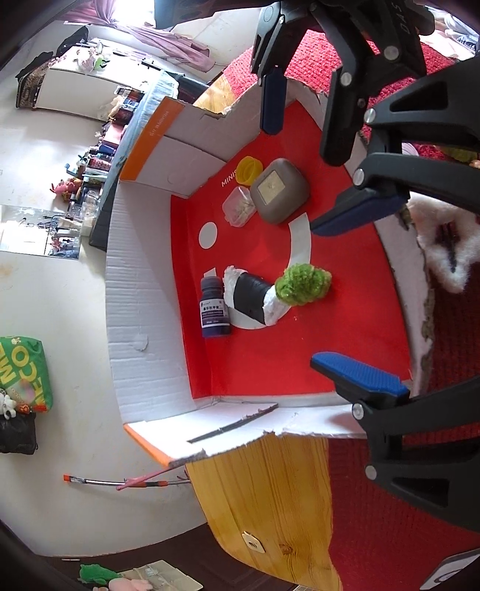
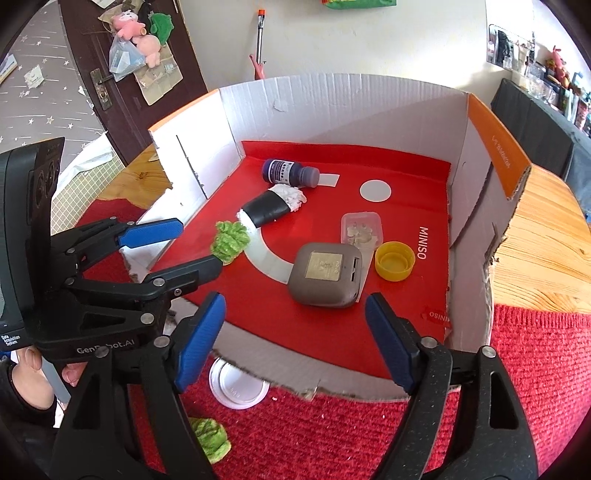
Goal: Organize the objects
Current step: 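Open the left tool releasing the green plush while the right tool releases the grey case, then withdraw both tools from the box toward the remaining toys on the carpet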
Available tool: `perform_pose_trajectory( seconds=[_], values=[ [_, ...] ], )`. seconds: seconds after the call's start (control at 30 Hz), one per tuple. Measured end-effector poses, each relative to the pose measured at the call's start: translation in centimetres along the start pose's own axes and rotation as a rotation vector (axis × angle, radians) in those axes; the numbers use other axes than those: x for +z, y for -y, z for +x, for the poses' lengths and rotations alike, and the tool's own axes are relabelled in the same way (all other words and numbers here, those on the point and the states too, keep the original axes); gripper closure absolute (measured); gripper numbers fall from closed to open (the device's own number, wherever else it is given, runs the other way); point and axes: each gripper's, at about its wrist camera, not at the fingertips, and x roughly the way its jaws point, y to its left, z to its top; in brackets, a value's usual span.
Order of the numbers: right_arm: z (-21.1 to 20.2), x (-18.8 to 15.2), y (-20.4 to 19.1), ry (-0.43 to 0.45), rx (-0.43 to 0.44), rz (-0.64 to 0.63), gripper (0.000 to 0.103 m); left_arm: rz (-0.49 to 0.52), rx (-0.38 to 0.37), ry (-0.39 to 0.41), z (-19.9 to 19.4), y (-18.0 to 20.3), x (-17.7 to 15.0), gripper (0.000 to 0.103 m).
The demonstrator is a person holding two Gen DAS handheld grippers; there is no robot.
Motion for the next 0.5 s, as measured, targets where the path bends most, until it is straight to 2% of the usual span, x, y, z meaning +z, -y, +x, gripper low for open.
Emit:
perform_pose_trajectory(
  seconds=[0.5],
  values=[
    [-2.3, -1.2, -0.8, 0.037, 0.004, 0.002, 0.01, -0.02, 0.003, 0.028, -1.9, -0.2, -1.0, 0.02]
  ],
)
